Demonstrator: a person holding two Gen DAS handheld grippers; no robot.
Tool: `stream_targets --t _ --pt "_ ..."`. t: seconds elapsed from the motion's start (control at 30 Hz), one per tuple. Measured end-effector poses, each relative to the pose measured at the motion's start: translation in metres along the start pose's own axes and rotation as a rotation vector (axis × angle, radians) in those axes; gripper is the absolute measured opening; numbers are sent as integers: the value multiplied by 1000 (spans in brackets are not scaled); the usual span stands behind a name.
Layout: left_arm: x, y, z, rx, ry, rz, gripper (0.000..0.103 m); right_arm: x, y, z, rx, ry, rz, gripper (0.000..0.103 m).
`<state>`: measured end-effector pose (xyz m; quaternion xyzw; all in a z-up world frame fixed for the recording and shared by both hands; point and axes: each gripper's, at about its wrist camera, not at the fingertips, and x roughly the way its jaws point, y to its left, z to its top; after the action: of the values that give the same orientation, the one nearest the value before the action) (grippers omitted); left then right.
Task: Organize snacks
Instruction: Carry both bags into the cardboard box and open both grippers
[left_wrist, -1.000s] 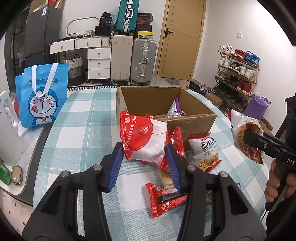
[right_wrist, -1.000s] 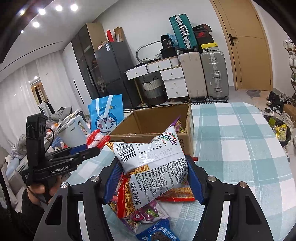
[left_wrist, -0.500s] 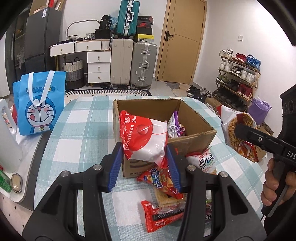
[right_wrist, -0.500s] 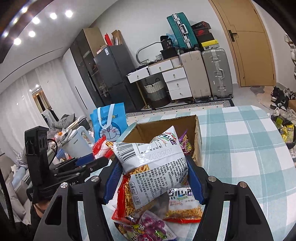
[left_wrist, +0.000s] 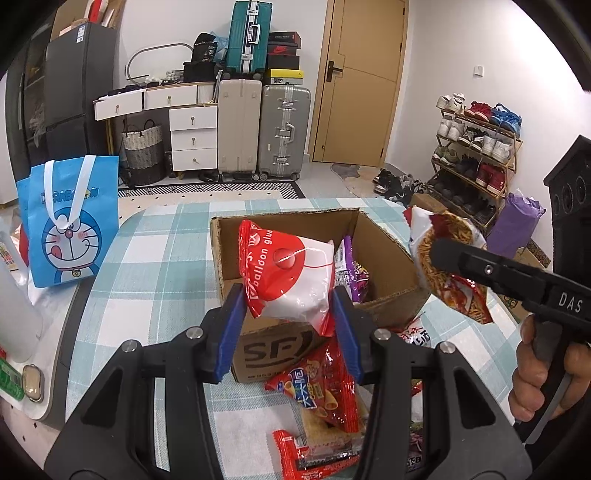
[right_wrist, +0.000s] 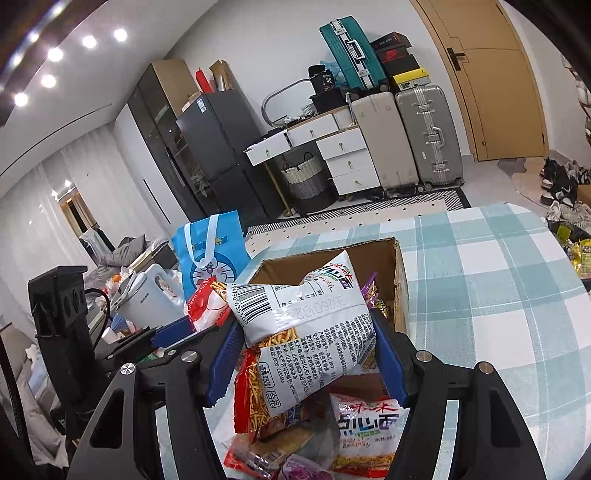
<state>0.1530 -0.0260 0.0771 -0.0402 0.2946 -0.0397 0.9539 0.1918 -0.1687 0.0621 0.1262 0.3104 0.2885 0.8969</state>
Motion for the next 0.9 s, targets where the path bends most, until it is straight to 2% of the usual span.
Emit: stream_targets --t 0.27,0.43,0.63,0.8,0.9 --pt "20 -10 4 10 11 5 44 8 0 9 4 -13 0 67" --pt "30 -9 3 7 24 4 44 23 -5 12 37 16 34 67" --pt "45 -7 1 10 60 1 44 42 -15 10 87 62 25 68" --pt "54 -7 0 15 76 5 45 57 -23 8 116 110 3 71" --pt "59 -5 0 11 89 5 47 57 -21 8 105 108 13 81"
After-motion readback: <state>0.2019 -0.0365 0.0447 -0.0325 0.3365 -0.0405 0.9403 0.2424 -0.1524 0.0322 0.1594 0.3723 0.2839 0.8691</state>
